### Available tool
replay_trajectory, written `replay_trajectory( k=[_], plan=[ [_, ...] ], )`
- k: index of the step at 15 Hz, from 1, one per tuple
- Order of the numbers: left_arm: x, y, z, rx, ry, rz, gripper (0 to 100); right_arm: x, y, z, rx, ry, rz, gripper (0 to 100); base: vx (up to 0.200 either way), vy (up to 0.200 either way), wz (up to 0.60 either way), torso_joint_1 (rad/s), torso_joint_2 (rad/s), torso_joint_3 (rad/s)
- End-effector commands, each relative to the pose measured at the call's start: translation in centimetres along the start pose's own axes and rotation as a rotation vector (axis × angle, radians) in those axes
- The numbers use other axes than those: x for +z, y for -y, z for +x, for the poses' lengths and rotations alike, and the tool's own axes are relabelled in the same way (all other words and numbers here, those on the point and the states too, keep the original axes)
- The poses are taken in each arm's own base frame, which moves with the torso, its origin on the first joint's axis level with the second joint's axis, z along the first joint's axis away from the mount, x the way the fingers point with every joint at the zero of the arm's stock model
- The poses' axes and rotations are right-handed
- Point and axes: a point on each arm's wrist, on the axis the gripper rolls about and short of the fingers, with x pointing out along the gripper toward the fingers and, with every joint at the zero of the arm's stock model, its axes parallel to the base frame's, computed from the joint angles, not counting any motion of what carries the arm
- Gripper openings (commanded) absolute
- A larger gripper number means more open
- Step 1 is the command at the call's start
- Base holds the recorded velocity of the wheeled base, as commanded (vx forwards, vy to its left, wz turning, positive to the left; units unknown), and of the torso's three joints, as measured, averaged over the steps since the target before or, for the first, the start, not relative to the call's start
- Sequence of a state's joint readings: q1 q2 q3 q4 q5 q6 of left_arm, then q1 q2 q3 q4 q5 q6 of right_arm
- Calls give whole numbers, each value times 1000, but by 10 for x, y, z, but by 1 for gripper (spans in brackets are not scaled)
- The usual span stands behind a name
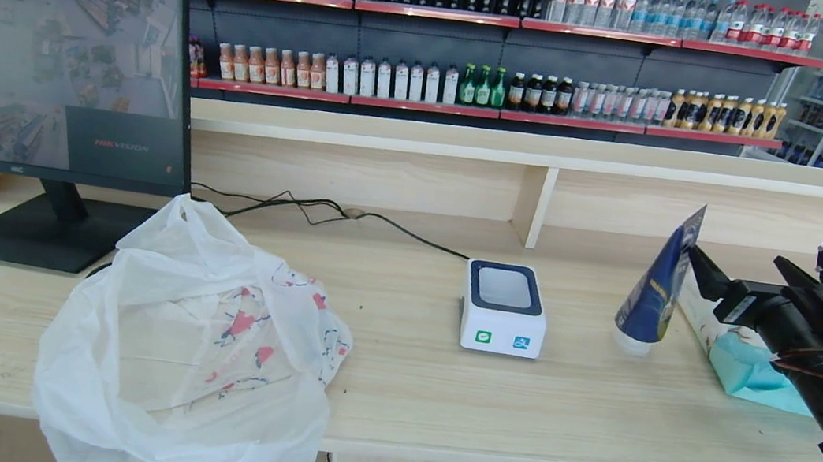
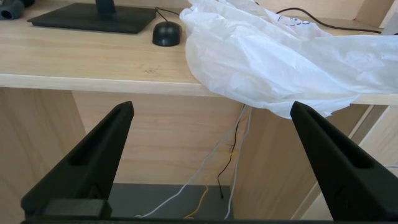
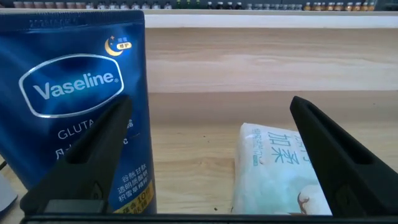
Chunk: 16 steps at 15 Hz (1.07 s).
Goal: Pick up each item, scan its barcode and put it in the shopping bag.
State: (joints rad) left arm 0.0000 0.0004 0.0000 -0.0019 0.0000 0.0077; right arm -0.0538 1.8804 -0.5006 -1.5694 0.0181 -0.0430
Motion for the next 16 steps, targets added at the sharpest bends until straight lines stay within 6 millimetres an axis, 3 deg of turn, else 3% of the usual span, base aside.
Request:
replay_trajectory(
  k=[1, 16],
  plan=[
    [0, 0, 0, 0, 0, 0, 100, -5, 2, 2, -5, -12, -1, 100, 0, 0, 0, 0, 0, 0],
    [0, 0, 0, 0, 0, 0, 100, -20, -2, 11, 4, -48, 3, 100, 0, 0, 0, 0, 0, 0]
  ],
)
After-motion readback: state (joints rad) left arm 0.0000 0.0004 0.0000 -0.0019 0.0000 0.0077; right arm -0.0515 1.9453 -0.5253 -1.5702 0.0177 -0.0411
